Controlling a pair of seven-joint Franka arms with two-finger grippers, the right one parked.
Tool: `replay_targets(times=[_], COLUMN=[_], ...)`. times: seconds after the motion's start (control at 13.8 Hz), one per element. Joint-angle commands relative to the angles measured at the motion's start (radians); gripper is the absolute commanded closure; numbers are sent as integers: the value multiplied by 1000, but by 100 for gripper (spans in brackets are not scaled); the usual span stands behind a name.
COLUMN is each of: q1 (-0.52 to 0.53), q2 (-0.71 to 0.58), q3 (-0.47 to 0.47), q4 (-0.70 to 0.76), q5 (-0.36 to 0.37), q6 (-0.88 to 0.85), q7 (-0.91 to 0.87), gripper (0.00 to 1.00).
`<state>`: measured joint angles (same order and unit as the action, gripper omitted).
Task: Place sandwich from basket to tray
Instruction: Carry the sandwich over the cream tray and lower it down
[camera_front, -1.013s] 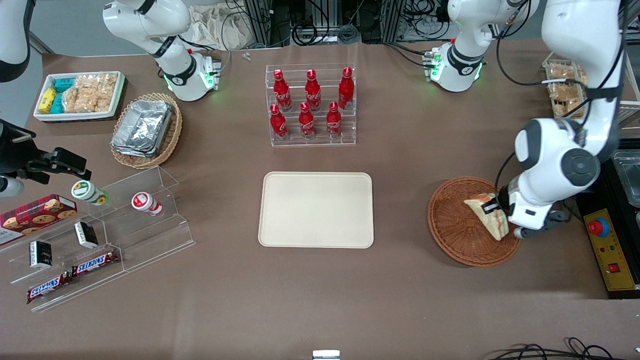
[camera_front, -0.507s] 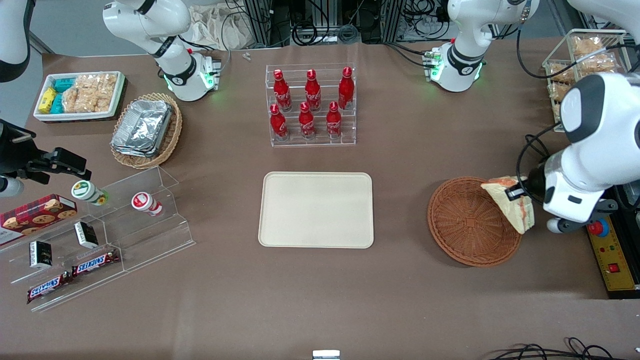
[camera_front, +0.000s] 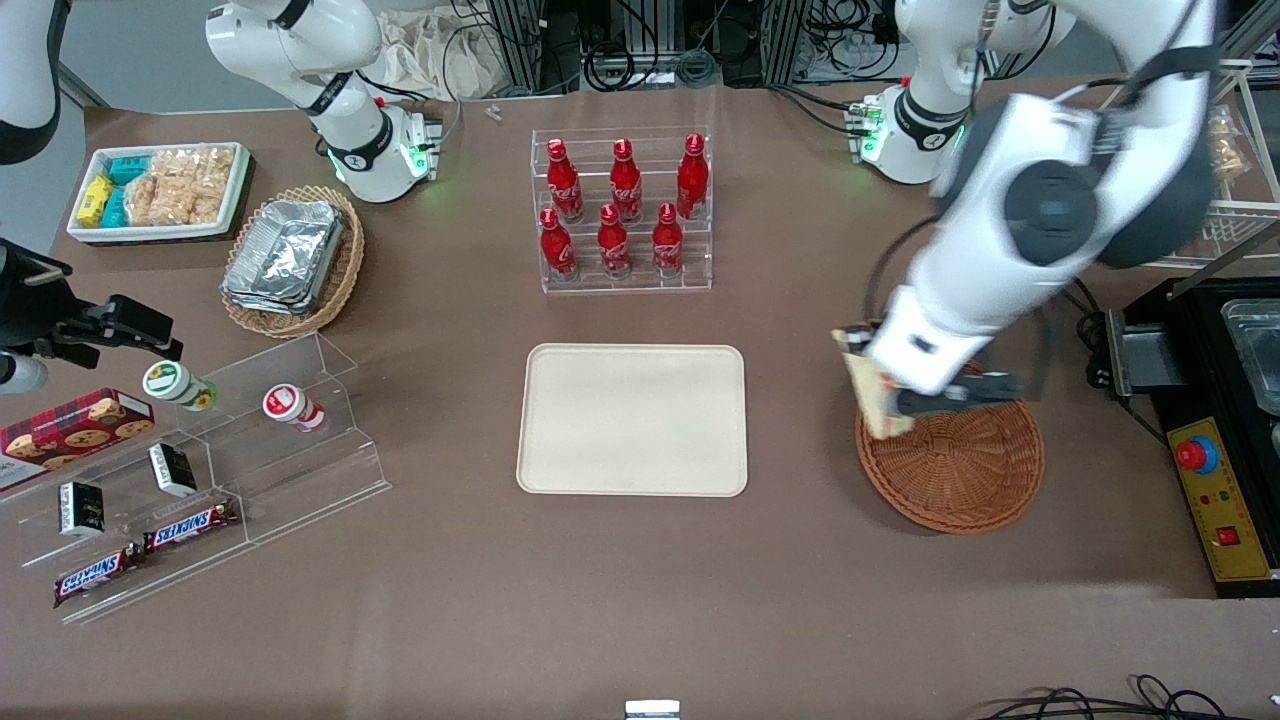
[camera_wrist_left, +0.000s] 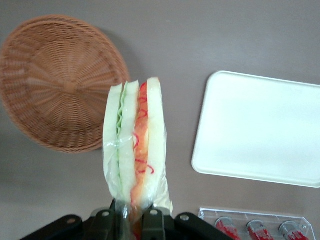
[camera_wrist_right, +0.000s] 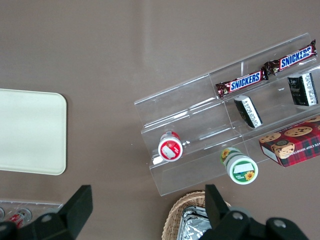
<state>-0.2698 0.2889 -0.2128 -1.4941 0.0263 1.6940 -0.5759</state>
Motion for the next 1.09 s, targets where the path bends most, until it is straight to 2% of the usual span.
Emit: replay_targets(times=[0.0,0.36,1.01], q1=[-63,-144,-206], q2=[58,130,288], q3=[4,4,-10], q4=[37,46,48], q5=[12,6,7], q6=[33,99,294], q7=[-65,-79,-128], gripper=[100,100,100])
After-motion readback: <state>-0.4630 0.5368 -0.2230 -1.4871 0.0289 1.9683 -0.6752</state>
